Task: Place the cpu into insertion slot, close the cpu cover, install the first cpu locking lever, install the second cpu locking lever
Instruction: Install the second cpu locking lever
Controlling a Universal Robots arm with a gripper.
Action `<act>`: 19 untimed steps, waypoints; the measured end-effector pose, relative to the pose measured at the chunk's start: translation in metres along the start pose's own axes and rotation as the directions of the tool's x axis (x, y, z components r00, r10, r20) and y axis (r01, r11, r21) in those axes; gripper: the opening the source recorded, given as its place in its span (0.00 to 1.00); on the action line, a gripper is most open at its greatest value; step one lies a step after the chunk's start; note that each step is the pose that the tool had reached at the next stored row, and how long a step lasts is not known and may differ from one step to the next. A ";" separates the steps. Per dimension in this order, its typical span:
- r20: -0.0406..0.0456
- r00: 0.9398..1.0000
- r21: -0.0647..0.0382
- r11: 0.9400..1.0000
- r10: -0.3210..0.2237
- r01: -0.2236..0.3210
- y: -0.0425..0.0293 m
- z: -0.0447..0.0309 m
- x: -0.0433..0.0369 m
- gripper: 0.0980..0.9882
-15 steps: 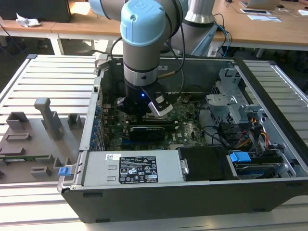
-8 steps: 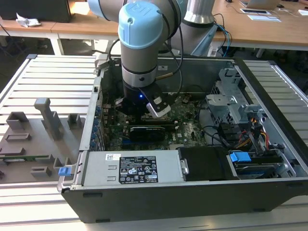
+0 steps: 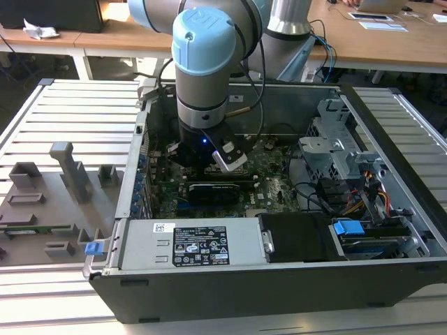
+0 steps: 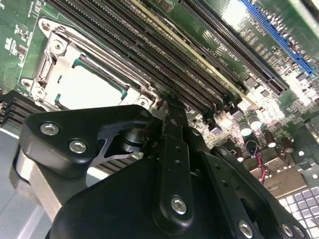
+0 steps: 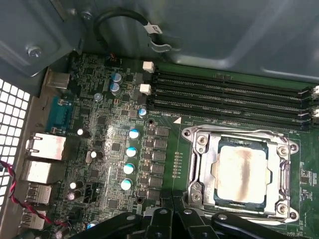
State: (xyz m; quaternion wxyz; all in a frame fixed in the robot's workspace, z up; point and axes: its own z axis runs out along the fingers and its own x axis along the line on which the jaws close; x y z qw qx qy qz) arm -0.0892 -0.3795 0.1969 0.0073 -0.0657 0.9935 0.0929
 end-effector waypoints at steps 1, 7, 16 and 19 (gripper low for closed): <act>0.002 1.000 -0.001 1.000 0.000 0.000 -0.0003 0.0000 0.0006 0.01; 0.012 1.000 -0.004 1.000 -0.002 0.002 -0.0047 -0.0015 0.0041 0.01; 0.012 1.000 -0.007 1.000 -0.002 0.002 -0.0003 -0.0093 -0.0016 0.01; 0.010 1.000 0.002 1.000 -0.002 0.002 0.0034 -0.0109 -0.0096 0.01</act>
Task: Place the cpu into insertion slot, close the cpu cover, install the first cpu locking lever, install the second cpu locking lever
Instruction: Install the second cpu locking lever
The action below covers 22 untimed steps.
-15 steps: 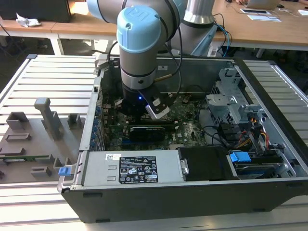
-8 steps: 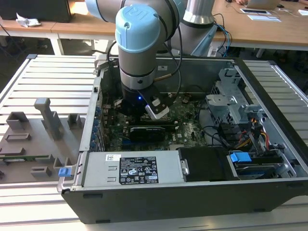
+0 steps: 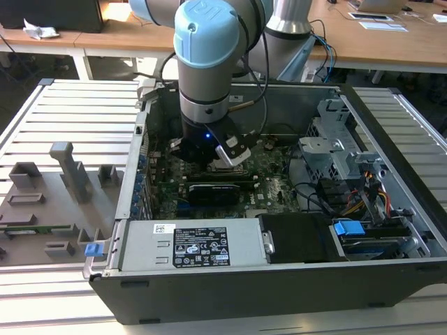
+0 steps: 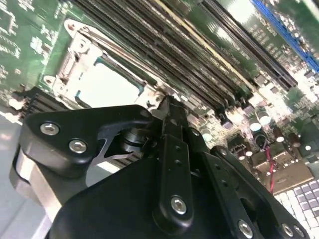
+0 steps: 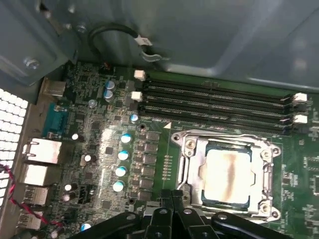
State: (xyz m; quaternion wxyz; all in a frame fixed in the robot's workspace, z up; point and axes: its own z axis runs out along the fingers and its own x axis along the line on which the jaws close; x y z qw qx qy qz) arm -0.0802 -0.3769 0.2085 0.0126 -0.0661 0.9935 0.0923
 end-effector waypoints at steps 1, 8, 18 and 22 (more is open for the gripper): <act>-0.003 1.000 0.012 1.000 0.000 0.000 0.0003 0.0002 -0.0039 0.01; -0.032 0.999 0.104 0.995 0.005 -0.002 0.0038 0.0021 -0.0348 0.01; -0.061 0.998 0.233 0.973 0.012 0.002 0.0312 0.0080 -0.0575 0.01; -0.066 0.998 0.267 0.964 0.014 0.004 0.0489 0.0113 -0.0623 0.01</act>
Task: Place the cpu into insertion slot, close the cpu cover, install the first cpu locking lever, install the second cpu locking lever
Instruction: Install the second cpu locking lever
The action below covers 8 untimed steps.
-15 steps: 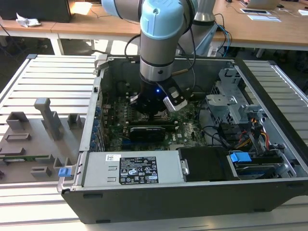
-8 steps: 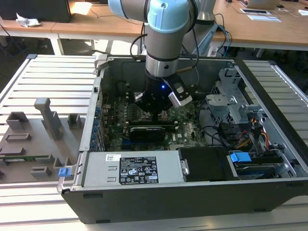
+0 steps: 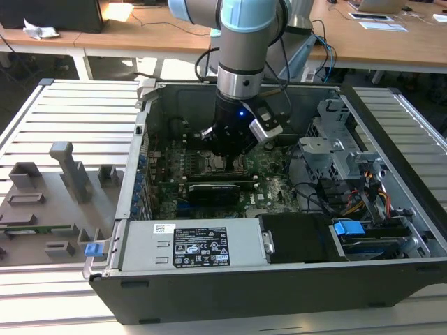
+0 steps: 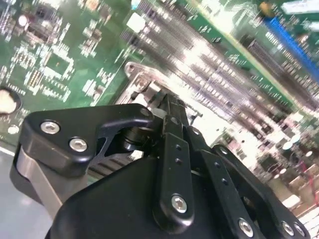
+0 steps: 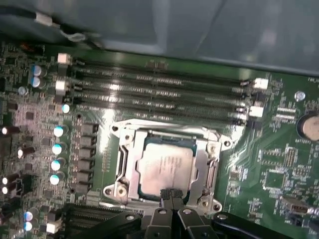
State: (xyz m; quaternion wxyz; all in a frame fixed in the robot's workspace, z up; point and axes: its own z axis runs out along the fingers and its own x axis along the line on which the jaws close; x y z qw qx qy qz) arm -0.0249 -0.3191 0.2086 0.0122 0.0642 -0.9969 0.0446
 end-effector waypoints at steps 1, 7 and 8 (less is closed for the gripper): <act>0.000 1.000 0.000 1.000 0.000 0.000 0.0035 -0.0009 -0.0005 0.01; 0.001 1.000 -0.005 1.000 0.000 0.000 0.0024 -0.0270 0.0001 0.01; 0.001 1.000 -0.005 1.000 0.000 0.000 0.0020 -0.0313 0.0003 0.01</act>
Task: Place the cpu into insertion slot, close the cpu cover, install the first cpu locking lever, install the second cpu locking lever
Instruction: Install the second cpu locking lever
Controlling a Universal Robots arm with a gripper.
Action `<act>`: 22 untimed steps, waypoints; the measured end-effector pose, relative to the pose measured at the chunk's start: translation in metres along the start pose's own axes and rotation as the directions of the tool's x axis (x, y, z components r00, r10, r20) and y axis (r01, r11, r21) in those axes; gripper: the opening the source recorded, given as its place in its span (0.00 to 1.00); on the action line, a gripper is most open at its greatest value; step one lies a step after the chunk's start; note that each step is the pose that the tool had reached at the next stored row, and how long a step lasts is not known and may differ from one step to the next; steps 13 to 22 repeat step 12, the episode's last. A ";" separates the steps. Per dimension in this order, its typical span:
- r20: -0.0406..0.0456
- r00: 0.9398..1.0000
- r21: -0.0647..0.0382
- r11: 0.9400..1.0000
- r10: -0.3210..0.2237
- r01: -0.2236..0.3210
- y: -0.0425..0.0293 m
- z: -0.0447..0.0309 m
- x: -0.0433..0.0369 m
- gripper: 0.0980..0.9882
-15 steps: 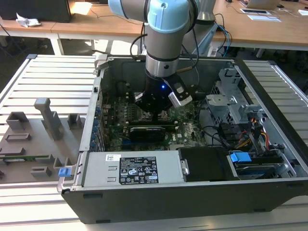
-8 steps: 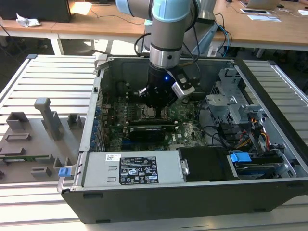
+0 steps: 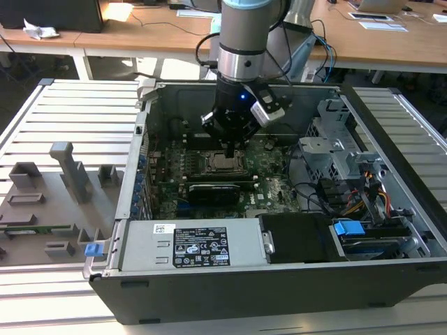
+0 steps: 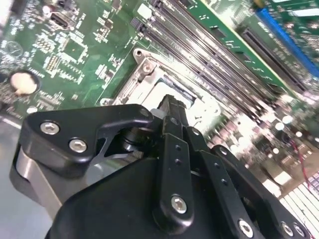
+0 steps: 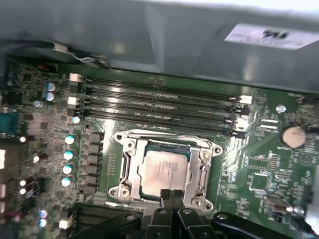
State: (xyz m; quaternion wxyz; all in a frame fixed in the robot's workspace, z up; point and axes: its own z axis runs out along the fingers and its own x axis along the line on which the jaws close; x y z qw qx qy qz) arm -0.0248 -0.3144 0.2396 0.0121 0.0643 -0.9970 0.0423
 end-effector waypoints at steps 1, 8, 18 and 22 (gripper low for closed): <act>0.000 1.000 0.000 1.000 0.000 0.000 -0.0004 -0.0050 0.0001 0.01; 0.000 1.000 0.000 1.000 0.000 0.000 -0.0021 -0.0269 0.0007 0.01; 0.000 1.000 0.000 1.000 0.000 0.000 -0.0021 -0.0271 0.0008 0.01; 0.000 1.000 0.000 1.000 0.000 0.000 -0.0021 -0.0271 0.0008 0.01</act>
